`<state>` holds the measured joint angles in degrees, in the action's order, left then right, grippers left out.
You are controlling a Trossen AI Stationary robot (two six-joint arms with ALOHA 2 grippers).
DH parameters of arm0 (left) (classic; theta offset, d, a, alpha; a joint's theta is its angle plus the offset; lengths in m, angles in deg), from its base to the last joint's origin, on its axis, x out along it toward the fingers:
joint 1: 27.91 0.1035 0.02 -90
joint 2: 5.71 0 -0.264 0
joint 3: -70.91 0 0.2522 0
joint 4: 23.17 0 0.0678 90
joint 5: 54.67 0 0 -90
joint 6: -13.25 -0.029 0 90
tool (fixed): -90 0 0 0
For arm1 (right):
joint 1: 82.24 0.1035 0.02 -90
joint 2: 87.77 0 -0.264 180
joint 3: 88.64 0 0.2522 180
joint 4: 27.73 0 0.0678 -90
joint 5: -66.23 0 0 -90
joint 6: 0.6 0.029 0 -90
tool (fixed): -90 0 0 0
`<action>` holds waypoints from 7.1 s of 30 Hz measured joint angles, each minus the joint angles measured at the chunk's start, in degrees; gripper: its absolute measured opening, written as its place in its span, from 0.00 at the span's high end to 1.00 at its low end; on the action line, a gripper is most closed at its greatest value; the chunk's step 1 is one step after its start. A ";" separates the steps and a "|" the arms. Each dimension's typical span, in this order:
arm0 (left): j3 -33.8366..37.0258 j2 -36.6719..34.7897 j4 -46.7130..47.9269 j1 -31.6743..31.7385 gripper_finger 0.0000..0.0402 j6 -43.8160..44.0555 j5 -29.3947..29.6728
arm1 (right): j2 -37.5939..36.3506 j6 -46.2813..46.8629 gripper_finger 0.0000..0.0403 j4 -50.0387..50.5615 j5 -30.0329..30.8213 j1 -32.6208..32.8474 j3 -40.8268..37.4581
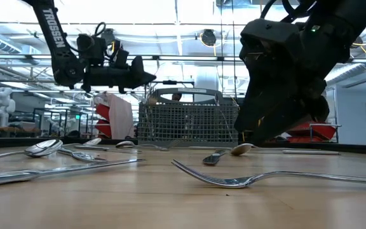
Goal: Sort silverware
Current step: Put the silver fork into the silverware organizer, then put the silver table knife into the silverware organizer
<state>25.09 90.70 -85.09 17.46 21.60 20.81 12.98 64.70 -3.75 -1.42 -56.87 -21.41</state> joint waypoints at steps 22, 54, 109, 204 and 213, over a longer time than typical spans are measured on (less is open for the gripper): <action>-3.08 -21.98 8.23 -1.44 0.72 9.35 -9.86 | -6.48 -6.99 0.35 1.10 4.75 -13.44 -0.02; -3.03 -36.00 50.46 -3.15 0.72 -1.30 -14.18 | 16.69 -94.01 0.35 35.97 -21.34 -54.56 35.95; -2.01 -36.00 60.35 -8.59 0.74 -3.05 -10.16 | 10.42 -65.74 1.00 17.37 -34.37 -47.15 34.99; -28.46 18.71 70.50 -41.75 1.00 34.96 20.29 | -35.03 -26.11 1.00 25.10 -9.40 -25.51 -7.69; -28.40 18.77 69.40 -38.01 1.00 39.15 19.02 | -22.20 -22.32 1.00 16.03 -11.91 -22.67 -9.53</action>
<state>-3.31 109.47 -15.68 -20.55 60.75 39.83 -9.22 42.39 12.28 -13.33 -79.54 -30.94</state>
